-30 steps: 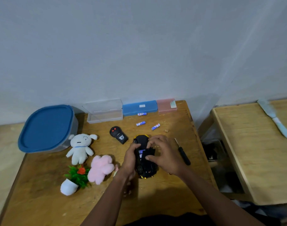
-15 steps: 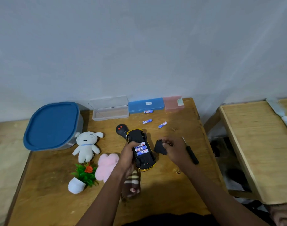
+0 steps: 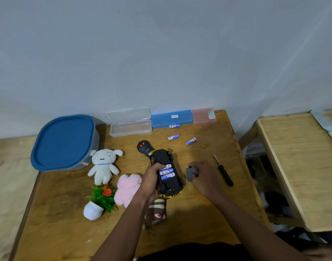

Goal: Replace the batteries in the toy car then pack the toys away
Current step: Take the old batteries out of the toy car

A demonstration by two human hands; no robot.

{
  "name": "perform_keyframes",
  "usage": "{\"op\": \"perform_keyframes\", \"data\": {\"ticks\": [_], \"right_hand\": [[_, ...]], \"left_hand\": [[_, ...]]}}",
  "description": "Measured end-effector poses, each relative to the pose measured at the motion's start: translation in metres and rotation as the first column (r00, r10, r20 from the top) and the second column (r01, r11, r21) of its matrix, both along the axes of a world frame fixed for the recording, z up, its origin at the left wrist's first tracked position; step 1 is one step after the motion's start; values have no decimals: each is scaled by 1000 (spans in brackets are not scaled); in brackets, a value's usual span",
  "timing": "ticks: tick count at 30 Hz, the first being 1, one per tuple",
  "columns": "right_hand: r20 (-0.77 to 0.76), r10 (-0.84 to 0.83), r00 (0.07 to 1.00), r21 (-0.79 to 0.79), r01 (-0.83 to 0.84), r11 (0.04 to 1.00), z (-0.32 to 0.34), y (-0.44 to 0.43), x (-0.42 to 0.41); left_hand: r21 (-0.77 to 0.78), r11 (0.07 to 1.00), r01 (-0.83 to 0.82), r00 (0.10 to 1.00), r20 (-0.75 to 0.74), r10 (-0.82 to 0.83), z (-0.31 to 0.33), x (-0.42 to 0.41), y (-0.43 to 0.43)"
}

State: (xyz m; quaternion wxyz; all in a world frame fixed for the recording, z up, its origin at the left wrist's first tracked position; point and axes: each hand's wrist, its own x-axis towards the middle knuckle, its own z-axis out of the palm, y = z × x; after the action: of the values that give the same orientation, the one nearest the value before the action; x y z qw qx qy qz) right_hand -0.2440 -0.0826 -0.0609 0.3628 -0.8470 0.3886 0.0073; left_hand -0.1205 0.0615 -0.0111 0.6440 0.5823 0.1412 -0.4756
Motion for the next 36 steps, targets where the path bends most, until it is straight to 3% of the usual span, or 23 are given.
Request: {"op": "perform_keyframes", "data": {"ticks": [4, 6, 11, 14, 17, 23, 28, 36], "right_hand": [[-57, 45, 997, -179, -55, 982, 0, 3, -8], [-41, 40, 998, -190, -47, 981, 6, 4, -10], [257, -135, 957, 30, 131, 991, 46, 8, 4], [387, -174, 906, 123, 136, 983, 71, 13, 13], [374, -143, 916, 125, 103, 987, 83, 15, 16], [396, -149, 906, 54, 139, 989, 92, 12, 16], [448, -173, 877, 112, 137, 984, 95, 5, 16], [475, -269, 838, 303, 131, 944, 103, -7, 14]], "left_hand": [[4, 1000, 4, 1000, 8, -4, 0, -3, -1], [-3, 1000, -6, 1000, 10, 6, 1, -5, -2], [-27, 998, -65, 998, 11, 66, 7, -13, -9], [-50, 995, -90, 995, 42, 93, 12, -18, -17], [-62, 993, -98, 992, 77, 103, 19, -24, -27], [-63, 993, -100, 945, 307, 115, 35, -31, -44], [-90, 995, -48, 911, 404, 80, 42, -34, -51], [-96, 994, -44, 924, 375, 76, 50, -34, -55]]}}
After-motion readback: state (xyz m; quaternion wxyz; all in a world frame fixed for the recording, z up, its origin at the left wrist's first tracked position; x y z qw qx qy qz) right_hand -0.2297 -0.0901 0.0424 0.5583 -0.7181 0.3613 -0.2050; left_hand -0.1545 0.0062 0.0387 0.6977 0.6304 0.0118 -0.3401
